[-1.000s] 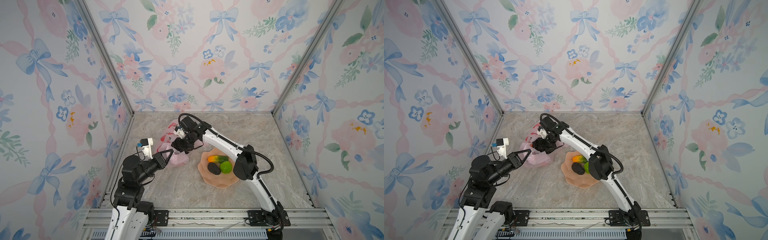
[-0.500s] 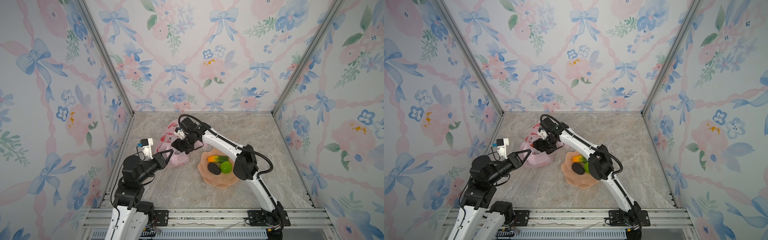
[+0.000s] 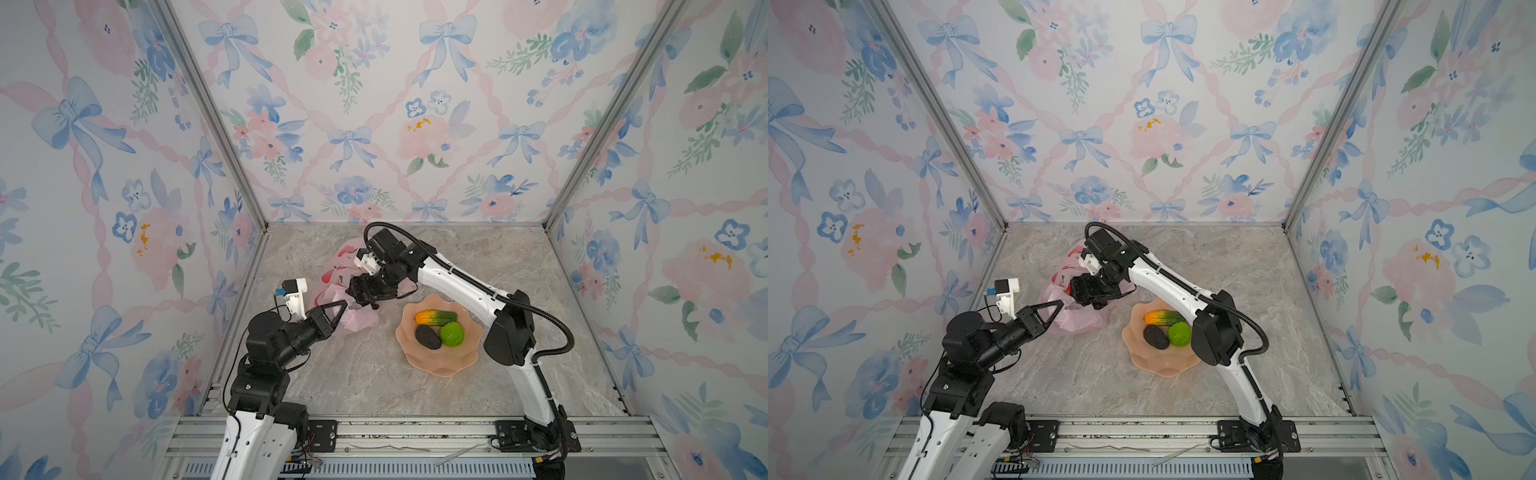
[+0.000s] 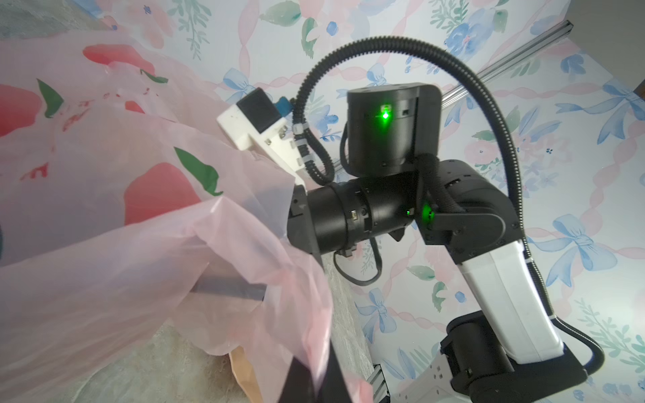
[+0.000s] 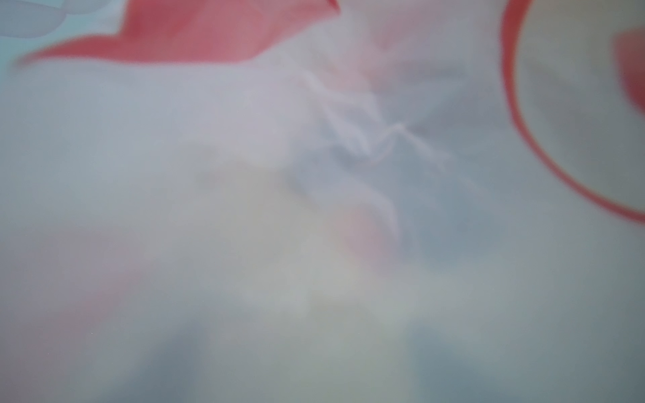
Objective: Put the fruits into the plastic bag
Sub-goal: 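Withdraw the right gripper from the bag back over the bowl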
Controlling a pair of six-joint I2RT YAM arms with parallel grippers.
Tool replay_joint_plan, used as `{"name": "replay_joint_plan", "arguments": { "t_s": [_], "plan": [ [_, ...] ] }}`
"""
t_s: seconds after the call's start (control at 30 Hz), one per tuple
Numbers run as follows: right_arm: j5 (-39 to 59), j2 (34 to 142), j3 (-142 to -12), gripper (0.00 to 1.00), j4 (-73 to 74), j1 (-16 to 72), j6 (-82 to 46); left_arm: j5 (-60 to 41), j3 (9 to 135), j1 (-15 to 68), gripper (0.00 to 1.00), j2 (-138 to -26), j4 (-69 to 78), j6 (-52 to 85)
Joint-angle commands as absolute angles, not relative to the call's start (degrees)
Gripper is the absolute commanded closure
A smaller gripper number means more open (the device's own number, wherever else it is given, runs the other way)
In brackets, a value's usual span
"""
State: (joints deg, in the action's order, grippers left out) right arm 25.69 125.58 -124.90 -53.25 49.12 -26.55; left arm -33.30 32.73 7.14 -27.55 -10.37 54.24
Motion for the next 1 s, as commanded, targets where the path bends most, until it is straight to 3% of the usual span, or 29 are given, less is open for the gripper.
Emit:
{"name": "replay_joint_plan", "arguments": {
  "t_s": [0.0,0.6,0.97],
  "plan": [
    [23.07,119.26,-121.21,0.08,-53.88,48.87,-24.87,-32.61,32.08,7.21,1.0,-27.01,-8.66,54.32],
    [5.82,91.92,-92.72,0.06,-57.36,45.66,-20.62,-32.34,32.48,6.94,1.0,-29.19,-8.67,53.01],
    [-4.41,86.92,-80.27,0.04,-60.93,42.01,-17.61,-32.43,32.25,6.77,1.0,-29.52,-8.62,52.82]
  ]
}}
